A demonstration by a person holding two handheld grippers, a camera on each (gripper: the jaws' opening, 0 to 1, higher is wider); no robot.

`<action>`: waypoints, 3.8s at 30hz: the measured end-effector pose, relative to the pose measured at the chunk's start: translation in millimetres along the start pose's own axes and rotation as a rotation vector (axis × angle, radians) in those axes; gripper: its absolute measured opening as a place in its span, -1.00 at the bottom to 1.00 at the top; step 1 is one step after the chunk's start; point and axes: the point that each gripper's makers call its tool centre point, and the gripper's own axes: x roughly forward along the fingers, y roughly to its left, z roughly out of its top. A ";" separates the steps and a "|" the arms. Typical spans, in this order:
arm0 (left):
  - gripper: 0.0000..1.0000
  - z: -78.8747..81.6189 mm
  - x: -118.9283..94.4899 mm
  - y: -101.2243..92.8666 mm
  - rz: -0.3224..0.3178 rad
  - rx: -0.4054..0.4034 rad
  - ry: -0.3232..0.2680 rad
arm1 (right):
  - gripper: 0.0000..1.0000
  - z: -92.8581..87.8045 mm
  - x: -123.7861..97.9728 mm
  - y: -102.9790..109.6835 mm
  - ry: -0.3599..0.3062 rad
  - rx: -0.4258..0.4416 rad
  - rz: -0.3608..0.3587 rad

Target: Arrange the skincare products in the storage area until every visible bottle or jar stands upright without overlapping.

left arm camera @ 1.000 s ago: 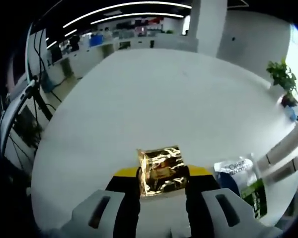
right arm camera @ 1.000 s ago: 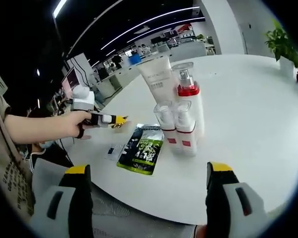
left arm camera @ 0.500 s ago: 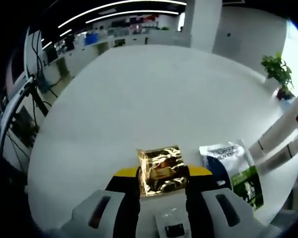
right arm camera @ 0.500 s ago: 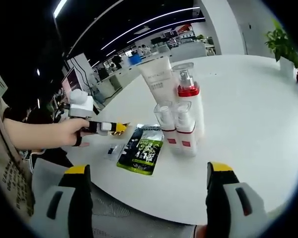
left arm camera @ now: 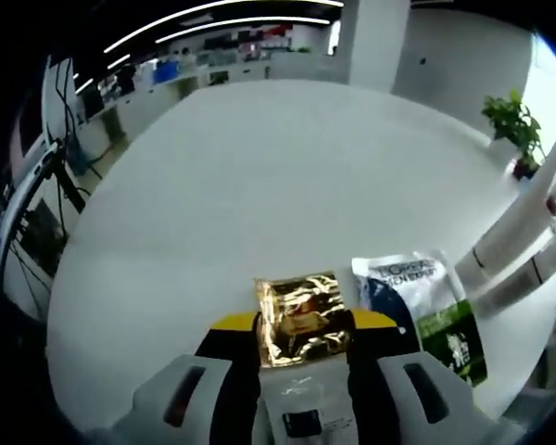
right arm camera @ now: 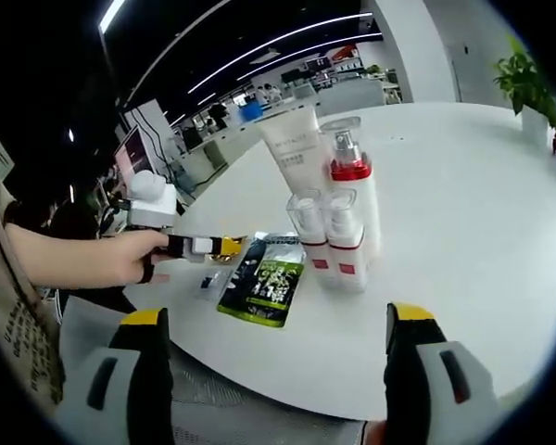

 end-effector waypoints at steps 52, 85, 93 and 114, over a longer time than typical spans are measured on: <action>0.41 2.5 -63.4 -10.9 -0.227 0.124 -0.062 | 0.95 2.5 2.7 -0.5 -0.009 -0.040 0.001; 0.94 -30.7 -150.0 24.8 -0.428 0.204 -0.172 | 0.99 8.7 -6.7 13.2 -0.032 -0.073 0.000; 0.90 -39.2 -156.1 26.1 -0.440 0.206 -0.171 | 0.99 4.8 -4.6 14.6 -0.009 -0.092 0.002; 0.93 -42.9 -156.4 21.3 -0.443 0.258 -0.164 | 0.99 -0.8 -3.2 16.9 0.022 -0.139 -0.002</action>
